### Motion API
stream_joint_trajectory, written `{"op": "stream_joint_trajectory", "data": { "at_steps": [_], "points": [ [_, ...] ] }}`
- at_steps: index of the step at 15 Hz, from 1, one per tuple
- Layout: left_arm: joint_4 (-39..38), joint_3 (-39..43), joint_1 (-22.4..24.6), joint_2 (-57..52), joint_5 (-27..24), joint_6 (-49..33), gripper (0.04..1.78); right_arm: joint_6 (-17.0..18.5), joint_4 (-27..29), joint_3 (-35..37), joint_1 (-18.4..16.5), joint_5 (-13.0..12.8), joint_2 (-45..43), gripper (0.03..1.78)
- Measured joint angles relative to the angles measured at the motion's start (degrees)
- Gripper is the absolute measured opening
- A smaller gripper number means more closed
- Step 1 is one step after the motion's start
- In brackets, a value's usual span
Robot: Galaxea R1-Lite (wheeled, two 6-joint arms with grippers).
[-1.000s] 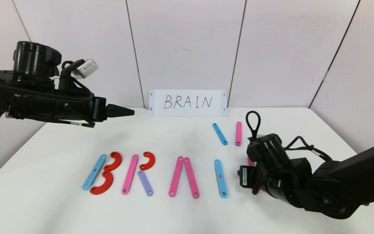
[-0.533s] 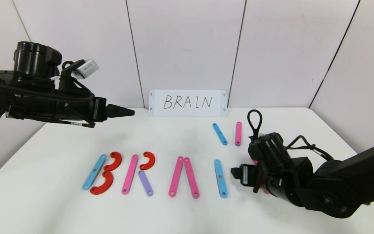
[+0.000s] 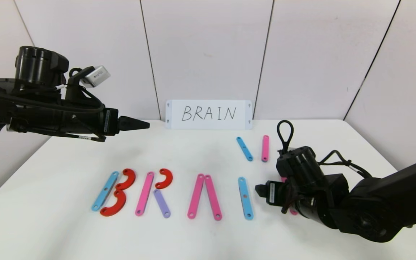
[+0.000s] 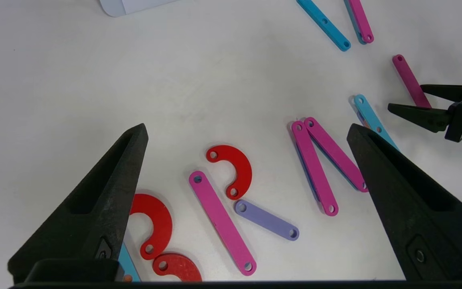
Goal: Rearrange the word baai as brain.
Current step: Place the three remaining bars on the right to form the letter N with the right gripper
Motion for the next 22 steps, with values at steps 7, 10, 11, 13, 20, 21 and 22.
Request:
{"op": "stream_joint_trajectory", "data": {
  "at_steps": [7, 10, 11, 13, 20, 21, 22],
  "points": [
    [0.00, -0.02, 0.00, -0.02, -0.02, 0.00, 1.74, -0.06, -0.51, -1.10, 1.65, 0.54, 0.06, 1.73],
    [0.00, -0.02, 0.00, -0.02, 0.00, 0.00, 1.74, -0.09, -0.60, -1.27, 1.90, 0.65, 0.33, 1.73],
    [0.00, -0.02, 0.00, -0.02, 0.02, -0.02, 1.74, -0.06, -0.60, -1.40, 1.93, 0.96, 0.37, 1.73],
    [0.00, -0.02, 0.00, -0.02, 0.00, -0.02, 1.74, -0.12, -0.55, -1.65, 1.97, 1.74, 0.50, 1.73],
    [0.00, 0.00, 0.00, 0.04, 0.02, -0.02, 1.74, -2.07, -0.29, -1.57, 1.34, 0.59, -1.54, 1.73],
    [0.00, 0.00, 0.00, 0.04, 0.02, 0.00, 1.74, -2.07, -0.29, -1.66, 0.93, 0.63, -1.38, 1.73],
    [0.00, 0.00, 0.00, 0.04, 0.02, 0.00, 1.74, -1.90, -0.33, -1.68, 0.40, 0.69, -1.07, 1.73]
  ]
}}
